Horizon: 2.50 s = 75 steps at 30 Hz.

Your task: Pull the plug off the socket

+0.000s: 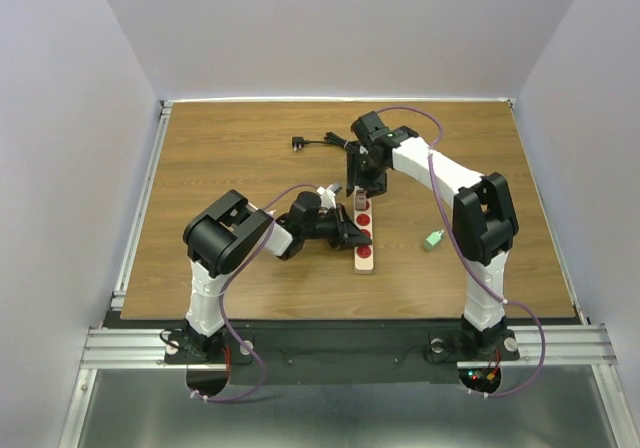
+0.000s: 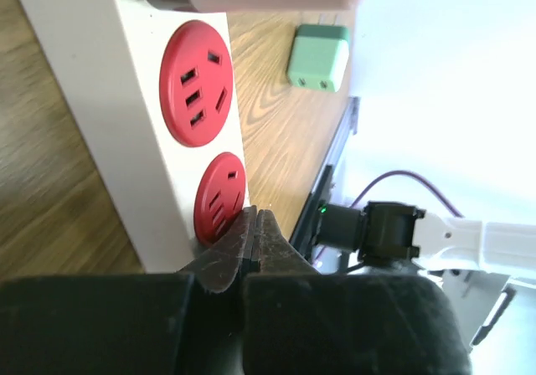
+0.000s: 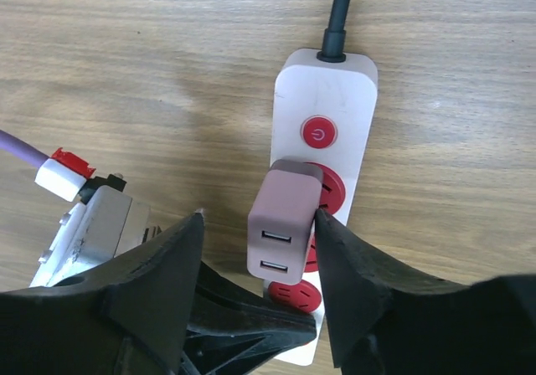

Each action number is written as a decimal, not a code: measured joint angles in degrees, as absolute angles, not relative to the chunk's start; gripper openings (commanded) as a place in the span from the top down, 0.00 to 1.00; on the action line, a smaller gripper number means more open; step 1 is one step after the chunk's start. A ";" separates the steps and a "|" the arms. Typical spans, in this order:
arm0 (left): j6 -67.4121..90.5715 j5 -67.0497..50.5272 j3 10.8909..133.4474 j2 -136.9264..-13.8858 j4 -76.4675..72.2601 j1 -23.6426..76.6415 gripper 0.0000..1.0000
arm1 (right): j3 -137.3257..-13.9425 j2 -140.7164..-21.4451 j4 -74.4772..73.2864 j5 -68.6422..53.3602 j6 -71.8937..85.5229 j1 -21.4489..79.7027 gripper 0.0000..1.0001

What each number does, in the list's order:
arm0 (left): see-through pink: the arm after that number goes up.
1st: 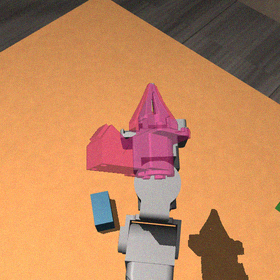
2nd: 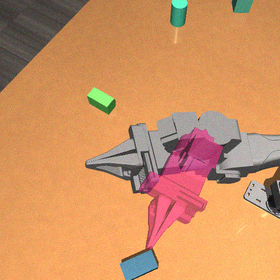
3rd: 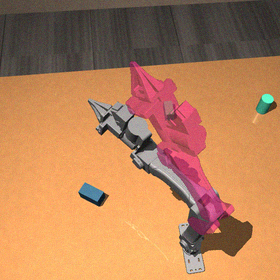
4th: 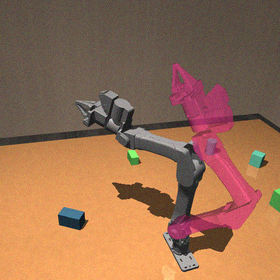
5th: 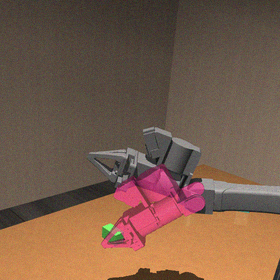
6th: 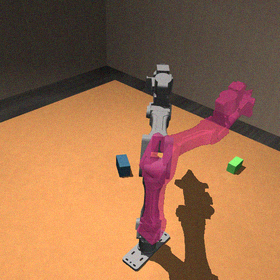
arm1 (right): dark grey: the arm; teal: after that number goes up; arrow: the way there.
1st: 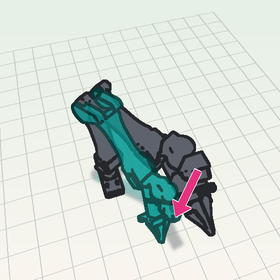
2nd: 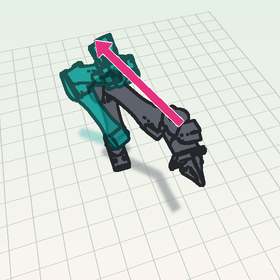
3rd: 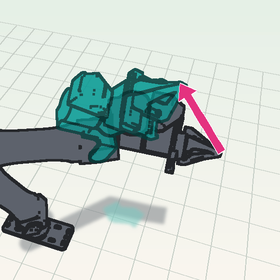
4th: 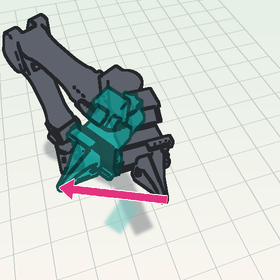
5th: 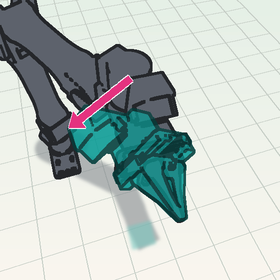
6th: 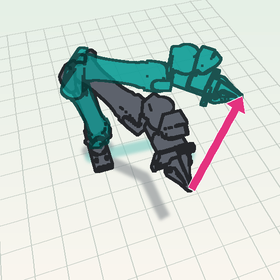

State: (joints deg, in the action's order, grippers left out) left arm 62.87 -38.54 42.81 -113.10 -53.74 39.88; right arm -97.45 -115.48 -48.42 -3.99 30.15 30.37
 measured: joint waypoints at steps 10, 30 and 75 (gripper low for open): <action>66.17 -38.09 42.72 -115.07 -58.28 40.51 1.00 | -95.37 -115.85 -48.31 -2.44 31.22 30.59 0.54; 66.00 -40.29 51.68 -121.80 -63.51 41.19 1.00 | -110.91 -118.78 -62.39 4.62 28.53 31.81 1.00; 58.81 -30.00 54.26 -110.10 -34.85 34.50 1.00 | -79.66 -103.74 -50.04 -11.33 18.37 31.97 1.00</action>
